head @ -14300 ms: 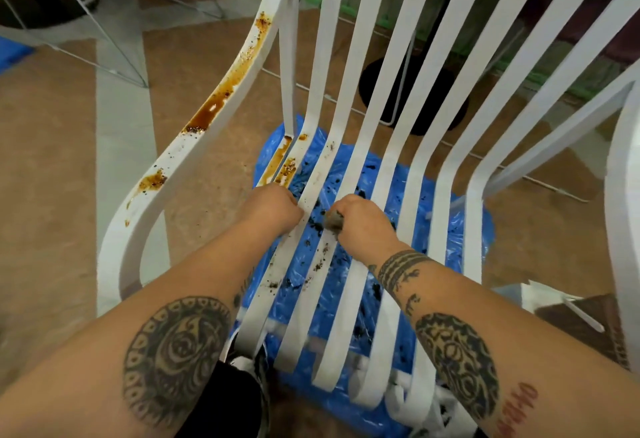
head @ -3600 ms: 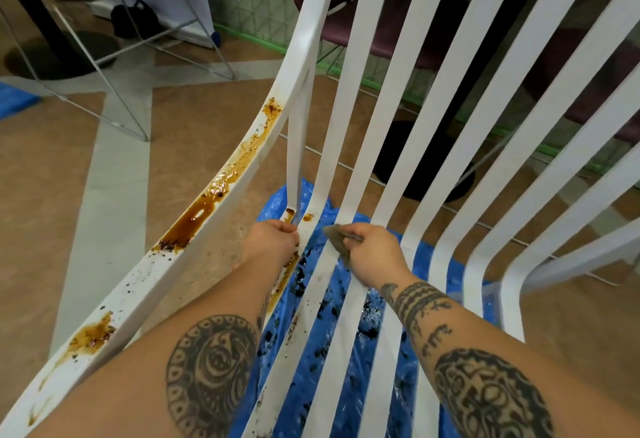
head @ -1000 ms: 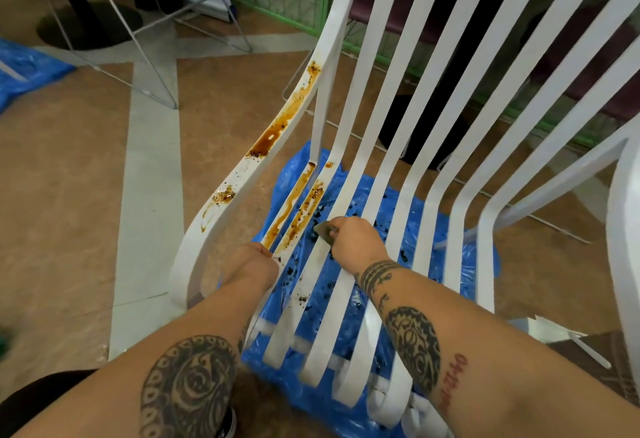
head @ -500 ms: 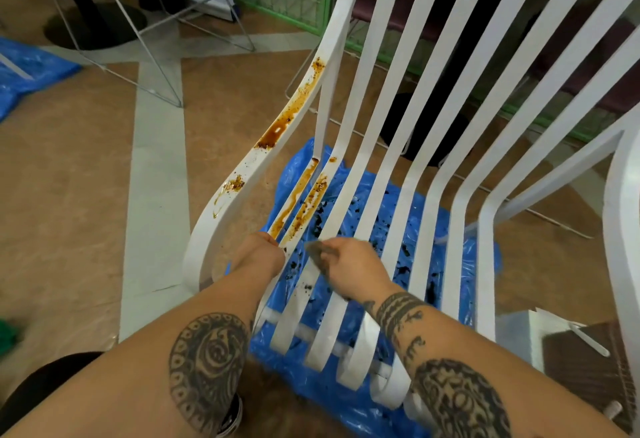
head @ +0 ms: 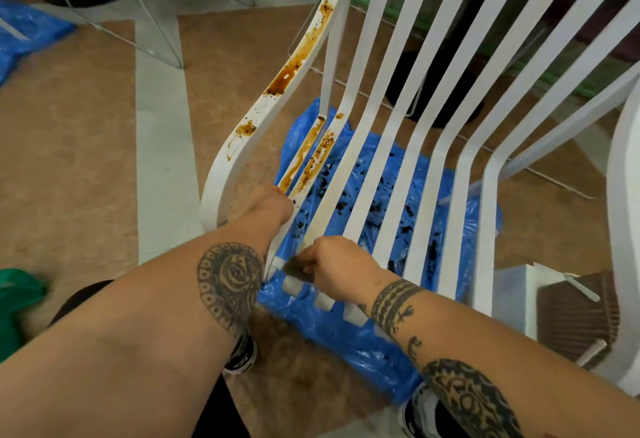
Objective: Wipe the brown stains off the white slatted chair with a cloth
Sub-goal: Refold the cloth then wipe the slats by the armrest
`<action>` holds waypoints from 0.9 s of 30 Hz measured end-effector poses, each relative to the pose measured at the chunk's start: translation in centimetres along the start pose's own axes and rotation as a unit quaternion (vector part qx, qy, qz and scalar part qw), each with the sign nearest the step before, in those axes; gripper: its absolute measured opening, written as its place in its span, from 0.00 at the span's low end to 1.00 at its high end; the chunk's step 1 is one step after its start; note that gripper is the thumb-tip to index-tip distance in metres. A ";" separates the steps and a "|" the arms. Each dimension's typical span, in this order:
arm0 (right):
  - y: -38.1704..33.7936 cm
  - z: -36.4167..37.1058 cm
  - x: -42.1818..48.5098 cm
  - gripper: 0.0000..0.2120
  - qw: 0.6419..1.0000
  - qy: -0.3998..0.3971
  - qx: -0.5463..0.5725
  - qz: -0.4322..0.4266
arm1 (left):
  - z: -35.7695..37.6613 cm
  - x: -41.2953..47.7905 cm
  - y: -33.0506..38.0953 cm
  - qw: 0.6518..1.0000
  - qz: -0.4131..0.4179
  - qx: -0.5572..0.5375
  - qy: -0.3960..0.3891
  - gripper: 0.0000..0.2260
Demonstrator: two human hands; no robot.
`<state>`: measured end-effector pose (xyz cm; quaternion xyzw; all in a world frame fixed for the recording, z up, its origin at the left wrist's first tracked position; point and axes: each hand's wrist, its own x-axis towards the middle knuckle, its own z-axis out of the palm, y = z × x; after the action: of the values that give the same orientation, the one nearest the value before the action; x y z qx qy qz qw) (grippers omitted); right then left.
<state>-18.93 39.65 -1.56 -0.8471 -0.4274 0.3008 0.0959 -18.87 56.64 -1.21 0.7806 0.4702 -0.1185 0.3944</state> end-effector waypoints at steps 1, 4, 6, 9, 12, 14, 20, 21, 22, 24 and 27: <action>-0.3 -0.2 -0.4 0.20 1.000 -0.016 0.003 -0.012 | -0.1 -0.3 0.2 1.000 -0.003 -0.004 -0.002 0.15; 0.0 -1.3 -0.3 0.19 0.996 0.071 0.051 0.012 | 0.3 -0.2 0.3 1.000 -0.011 0.010 0.002 0.15; 0.6 -1.1 0.2 0.21 0.989 0.123 0.058 0.052 | 0.6 -0.1 0.2 1.000 -0.022 0.010 0.007 0.12; 0.1 0.0 0.1 0.24 0.993 0.103 0.028 0.051 | 1.0 0.9 -0.4 0.999 -0.033 0.016 0.012 0.08; 0.0 1.1 -0.9 0.27 0.998 0.057 -0.004 0.006 | 2.6 4.3 -1.8 0.998 -0.049 0.042 0.018 0.08; 0.4 1.1 -1.3 0.26 0.999 0.012 -0.013 -0.036 | 2.4 4.1 -1.5 0.998 -0.043 0.053 0.007 0.08; 3.5 -1.8 0.8 0.17 0.975 0.172 0.125 0.067 | 0.3 1.0 2.2 0.998 -0.029 0.047 -0.027 0.05; 3.9 -1.9 1.1 0.17 0.977 0.164 0.118 0.074 | 0.4 1.2 2.9 0.999 -0.033 0.029 -0.022 0.06; 4.1 -2.1 1.4 0.17 0.984 0.130 0.100 0.065 | 0.4 1.3 3.7 0.999 -0.028 0.013 -0.018 0.06; 4.2 -2.9 1.9 0.16 0.995 0.056 0.079 0.029 | 0.6 2.1 4.9 0.999 -0.014 -0.029 -0.001 0.15; 6.6 -5.7 3.9 0.14 0.984 0.090 0.139 0.067 | 1.3 3.3 6.5 0.998 -0.008 -0.062 0.014 0.20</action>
<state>-9.33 39.19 -1.45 -0.8756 -0.3137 0.2859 0.2305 -11.49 56.23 -0.66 0.7521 0.4886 -0.0814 0.4349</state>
